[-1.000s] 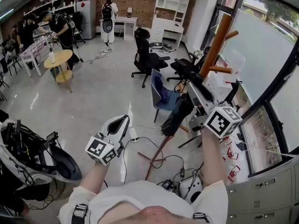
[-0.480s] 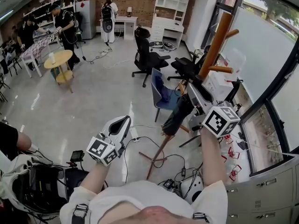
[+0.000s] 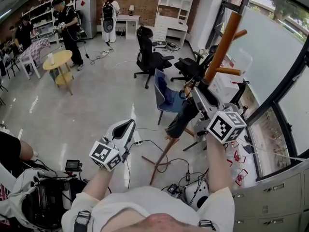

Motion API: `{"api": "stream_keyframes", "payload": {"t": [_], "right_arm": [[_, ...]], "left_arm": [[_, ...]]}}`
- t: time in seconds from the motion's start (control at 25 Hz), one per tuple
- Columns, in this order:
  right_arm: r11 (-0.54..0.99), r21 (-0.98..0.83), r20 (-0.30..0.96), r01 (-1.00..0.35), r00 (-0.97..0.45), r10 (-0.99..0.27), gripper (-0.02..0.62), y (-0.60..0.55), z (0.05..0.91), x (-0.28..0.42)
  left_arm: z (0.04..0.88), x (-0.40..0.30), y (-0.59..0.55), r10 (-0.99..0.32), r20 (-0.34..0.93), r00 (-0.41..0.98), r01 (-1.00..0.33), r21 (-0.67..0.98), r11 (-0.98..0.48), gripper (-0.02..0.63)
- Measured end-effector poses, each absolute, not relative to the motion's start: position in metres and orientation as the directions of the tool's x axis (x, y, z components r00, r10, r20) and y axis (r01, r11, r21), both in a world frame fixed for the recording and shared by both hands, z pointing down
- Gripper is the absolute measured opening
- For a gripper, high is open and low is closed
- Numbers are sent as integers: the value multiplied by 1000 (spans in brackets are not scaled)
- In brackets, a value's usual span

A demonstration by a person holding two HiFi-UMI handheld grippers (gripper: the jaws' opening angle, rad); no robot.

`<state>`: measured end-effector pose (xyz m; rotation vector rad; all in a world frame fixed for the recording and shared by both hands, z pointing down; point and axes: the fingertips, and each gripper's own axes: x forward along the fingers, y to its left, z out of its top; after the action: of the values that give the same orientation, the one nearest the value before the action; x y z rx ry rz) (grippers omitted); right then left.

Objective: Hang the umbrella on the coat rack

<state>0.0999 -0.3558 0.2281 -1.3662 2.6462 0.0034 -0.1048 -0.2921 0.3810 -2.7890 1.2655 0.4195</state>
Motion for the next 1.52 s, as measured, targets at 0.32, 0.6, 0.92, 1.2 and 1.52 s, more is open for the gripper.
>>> {"api": "stream_keyframes", "payload": {"t": [0.32, 0.6, 0.92, 1.2, 1.52], "right_arm": [[583, -82, -144, -808, -569, -809, 155, -354, 228, 99], [577, -76, -141, -813, -564, -813, 155, -354, 230, 99], [581, -76, -135, -810, -569, -811, 155, -348, 233, 105], [584, -73, -129, -809, -573, -809, 155, -356, 231, 99], [585, -70, -127, -808, -575, -809, 155, -356, 230, 98]], "left_arm": [[353, -87, -292, -678, -309, 666, -710, 14, -704, 10], [313, -55, -291, -579, -346, 738, -631, -47, -775, 10], [261, -33, -297, -498, -370, 784, -543, -21, -840, 18], [241, -13, -317, -462, -327, 824, -508, -65, -859, 54], [244, 18, -335, -426, -285, 859, -453, -34, -891, 69]]}}
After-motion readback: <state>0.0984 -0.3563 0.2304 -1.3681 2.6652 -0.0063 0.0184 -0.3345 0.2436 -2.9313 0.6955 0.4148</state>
